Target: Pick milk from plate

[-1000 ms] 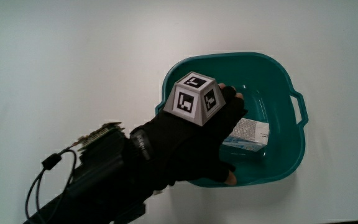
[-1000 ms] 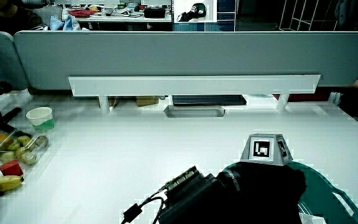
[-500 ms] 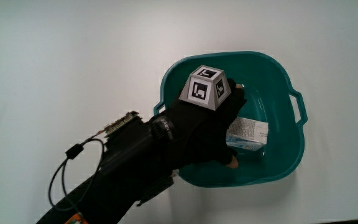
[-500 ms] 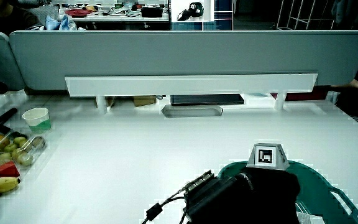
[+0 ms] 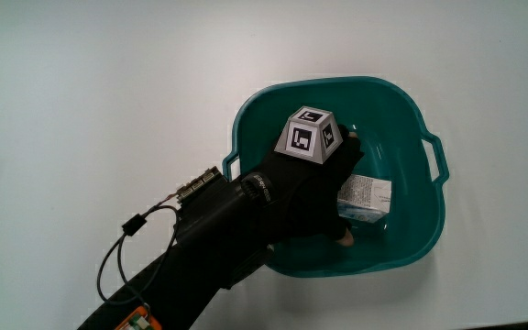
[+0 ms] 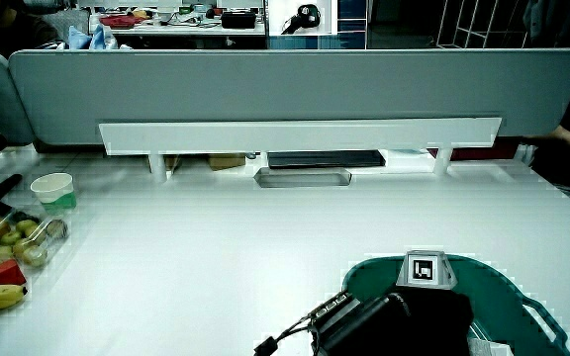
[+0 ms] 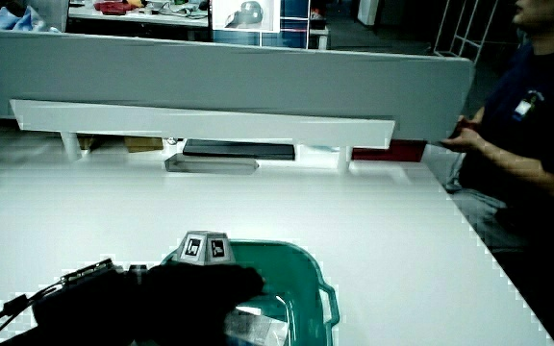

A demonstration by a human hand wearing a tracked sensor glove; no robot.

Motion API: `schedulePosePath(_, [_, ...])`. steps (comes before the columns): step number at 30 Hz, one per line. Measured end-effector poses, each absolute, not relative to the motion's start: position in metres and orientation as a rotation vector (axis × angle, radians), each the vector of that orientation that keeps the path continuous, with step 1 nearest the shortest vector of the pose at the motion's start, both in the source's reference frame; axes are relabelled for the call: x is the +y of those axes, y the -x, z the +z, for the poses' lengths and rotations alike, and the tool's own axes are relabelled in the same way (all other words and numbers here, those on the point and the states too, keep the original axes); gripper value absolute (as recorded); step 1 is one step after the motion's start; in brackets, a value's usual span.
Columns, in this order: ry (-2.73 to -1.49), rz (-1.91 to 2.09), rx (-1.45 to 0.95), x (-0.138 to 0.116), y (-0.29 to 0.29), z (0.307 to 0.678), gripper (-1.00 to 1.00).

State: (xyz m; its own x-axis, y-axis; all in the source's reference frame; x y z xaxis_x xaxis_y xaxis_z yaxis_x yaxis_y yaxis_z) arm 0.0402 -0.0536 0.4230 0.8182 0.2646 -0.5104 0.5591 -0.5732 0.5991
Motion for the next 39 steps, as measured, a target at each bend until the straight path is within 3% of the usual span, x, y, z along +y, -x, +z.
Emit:
schedulePosePath(11, [-2.233, -0.510, 0.640, -0.052, -0.039, 0.415, 1.00])
schedulePosePath(35, [-2.376, -0.555, 0.770, -0.060, 0.006, 0.336, 1.00])
schedulePosePath(38, [-2.471, -0.526, 0.832, -0.064, 0.020, 0.336, 1.00])
schedulePosePath(39, [-2.516, -0.495, 0.756, -0.063, 0.025, 0.324, 1.00])
